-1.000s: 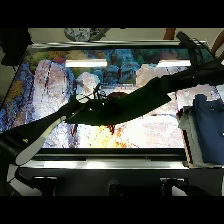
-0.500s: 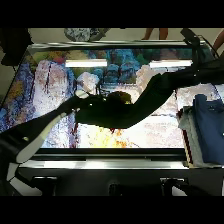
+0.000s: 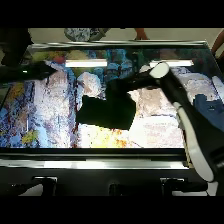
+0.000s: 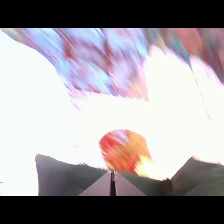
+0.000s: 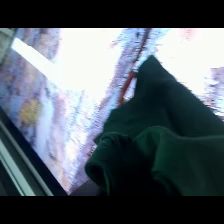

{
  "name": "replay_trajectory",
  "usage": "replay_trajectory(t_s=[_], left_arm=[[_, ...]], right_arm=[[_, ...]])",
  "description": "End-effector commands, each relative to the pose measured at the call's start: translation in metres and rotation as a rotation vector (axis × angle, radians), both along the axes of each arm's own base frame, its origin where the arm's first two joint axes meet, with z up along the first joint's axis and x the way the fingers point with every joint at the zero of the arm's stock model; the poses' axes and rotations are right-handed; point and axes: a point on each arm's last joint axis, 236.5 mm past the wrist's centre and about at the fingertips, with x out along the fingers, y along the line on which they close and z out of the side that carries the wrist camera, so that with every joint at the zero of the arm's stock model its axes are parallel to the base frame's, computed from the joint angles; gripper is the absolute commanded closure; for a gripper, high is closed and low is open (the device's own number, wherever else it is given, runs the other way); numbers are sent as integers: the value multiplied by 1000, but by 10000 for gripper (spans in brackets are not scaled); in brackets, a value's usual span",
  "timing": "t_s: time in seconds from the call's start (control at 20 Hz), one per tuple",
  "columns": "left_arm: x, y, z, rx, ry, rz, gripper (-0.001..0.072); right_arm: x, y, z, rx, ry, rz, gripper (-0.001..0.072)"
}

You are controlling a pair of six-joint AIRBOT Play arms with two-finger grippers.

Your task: Fold the shirts.

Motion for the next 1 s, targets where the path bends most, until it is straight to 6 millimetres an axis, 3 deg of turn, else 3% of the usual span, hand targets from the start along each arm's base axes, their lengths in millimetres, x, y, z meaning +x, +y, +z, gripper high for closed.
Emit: replay_trajectory(t_s=[0.0, 0.15, 0.2, 0.25, 0.4, 0.5, 0.6, 0.7, 0.75, 0.8, 0.85, 0.95], left_arm=[[-34, 64, 44, 85, -79, 120, 683], [-45, 66, 53, 102, -95, 115, 682], [-45, 63, 52, 101, -93, 108, 682], [-44, 61, 50, 101, -89, 102, 682], [-45, 60, 37, 95, -59, 100, 682], [-46, 60, 27, 109, -48, 86, 682], [-45, 61, 19, 107, -33, 88, 682], [-45, 61, 13, 113, -30, 84, 682], [-44, 62, 12, 111, -28, 88, 682], [-44, 62, 10, 110, -27, 90, 682], [-43, 62, 9, 109, -29, 93, 682], [-42, 63, 8, 108, -28, 96, 682]], right_arm=[[0, 76, -44, 136, 118, -18, 664], [-8, 103, -89, 135, 204, -17, 660], [-4, 107, -100, 128, 206, -37, 437], [5, 107, -104, 128, 191, -76, 6], [27, 82, -88, 123, 125, -111, 24], [24, 34, -81, 0, 77, -37, 25], [11, -52, -96, -267, 97, 25, 22], [-18, -167, -125, -602, 274, 8, 21], [-35, -207, -137, -697, 379, -11, 24], [-45, -219, -148, -687, 449, -33, 38], [-47, -210, -161, -607, 486, -68, 40], [-39, -170, -182, -399, 515, -154, 41]])
